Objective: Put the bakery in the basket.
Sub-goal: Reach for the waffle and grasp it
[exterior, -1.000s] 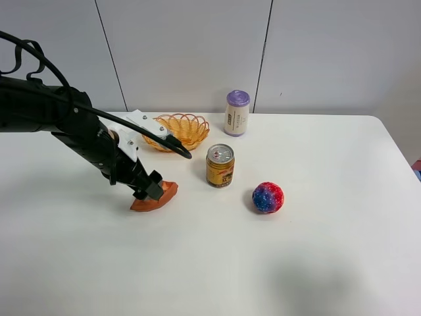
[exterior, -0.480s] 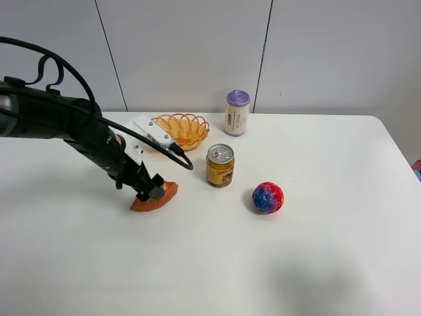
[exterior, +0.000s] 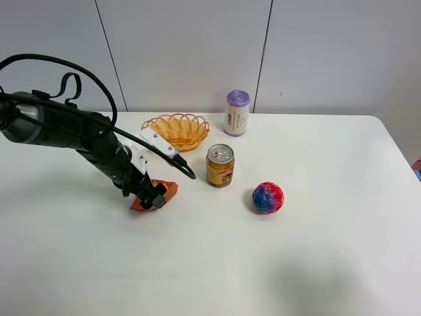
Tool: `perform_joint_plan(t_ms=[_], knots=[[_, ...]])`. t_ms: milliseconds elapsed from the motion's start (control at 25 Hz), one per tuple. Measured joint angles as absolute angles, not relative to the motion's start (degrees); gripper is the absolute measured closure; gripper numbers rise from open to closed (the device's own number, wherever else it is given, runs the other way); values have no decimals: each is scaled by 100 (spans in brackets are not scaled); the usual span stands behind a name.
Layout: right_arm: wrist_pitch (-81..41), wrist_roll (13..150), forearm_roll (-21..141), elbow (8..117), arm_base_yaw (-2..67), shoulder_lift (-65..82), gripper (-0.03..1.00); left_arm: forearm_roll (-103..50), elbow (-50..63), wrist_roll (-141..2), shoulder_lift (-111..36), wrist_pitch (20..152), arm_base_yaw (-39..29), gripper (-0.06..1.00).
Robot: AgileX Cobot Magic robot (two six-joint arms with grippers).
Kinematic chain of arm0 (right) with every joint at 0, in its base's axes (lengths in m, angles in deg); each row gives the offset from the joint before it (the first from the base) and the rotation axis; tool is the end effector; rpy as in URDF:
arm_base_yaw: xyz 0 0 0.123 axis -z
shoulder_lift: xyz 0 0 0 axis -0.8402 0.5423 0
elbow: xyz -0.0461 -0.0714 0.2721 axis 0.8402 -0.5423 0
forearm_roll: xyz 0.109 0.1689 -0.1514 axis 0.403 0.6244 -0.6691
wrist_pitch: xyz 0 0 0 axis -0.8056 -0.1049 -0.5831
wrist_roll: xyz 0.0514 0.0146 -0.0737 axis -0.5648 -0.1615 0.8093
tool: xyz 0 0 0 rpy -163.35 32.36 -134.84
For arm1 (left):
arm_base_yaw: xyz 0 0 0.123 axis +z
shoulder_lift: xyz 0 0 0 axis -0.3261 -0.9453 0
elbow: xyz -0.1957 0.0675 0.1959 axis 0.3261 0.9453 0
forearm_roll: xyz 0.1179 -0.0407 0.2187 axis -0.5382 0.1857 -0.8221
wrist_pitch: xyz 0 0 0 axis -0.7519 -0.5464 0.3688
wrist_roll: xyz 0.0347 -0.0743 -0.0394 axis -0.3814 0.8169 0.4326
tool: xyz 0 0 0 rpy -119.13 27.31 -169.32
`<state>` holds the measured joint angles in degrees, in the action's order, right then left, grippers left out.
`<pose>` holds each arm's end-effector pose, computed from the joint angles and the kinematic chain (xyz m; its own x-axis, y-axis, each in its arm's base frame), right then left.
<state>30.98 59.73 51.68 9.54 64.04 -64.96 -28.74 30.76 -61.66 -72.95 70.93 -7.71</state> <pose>-0.0025 0.0004 0.2716 -0.4685 0.0389 -0.8826 0.1117 0.9936 -0.0154 0.3053 -0.1605 0.1217 -0.6677 0.6328 -0.3921 0.6731 0.7382 0.0449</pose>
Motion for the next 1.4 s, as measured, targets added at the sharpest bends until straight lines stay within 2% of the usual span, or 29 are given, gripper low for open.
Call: perform_joint_plan(t_ms=[1120, 1200, 1320, 1400], knots=[[3098, 5973, 5168, 954, 6404, -6496, -2, -2849, 3070, -6157, -7802, 7484, -900, -5], [3098, 5973, 5168, 954, 6404, -6496, -2, -2849, 3070, -6157, -7802, 7484, -900, 4], [3098, 5973, 5168, 954, 6404, -6496, -2, -2849, 3070, -6153, -7802, 7484, -900, 30], [3098, 5973, 5168, 954, 6404, -6496, -2, -2849, 3070, -6153, -7802, 7479, -900, 31]])
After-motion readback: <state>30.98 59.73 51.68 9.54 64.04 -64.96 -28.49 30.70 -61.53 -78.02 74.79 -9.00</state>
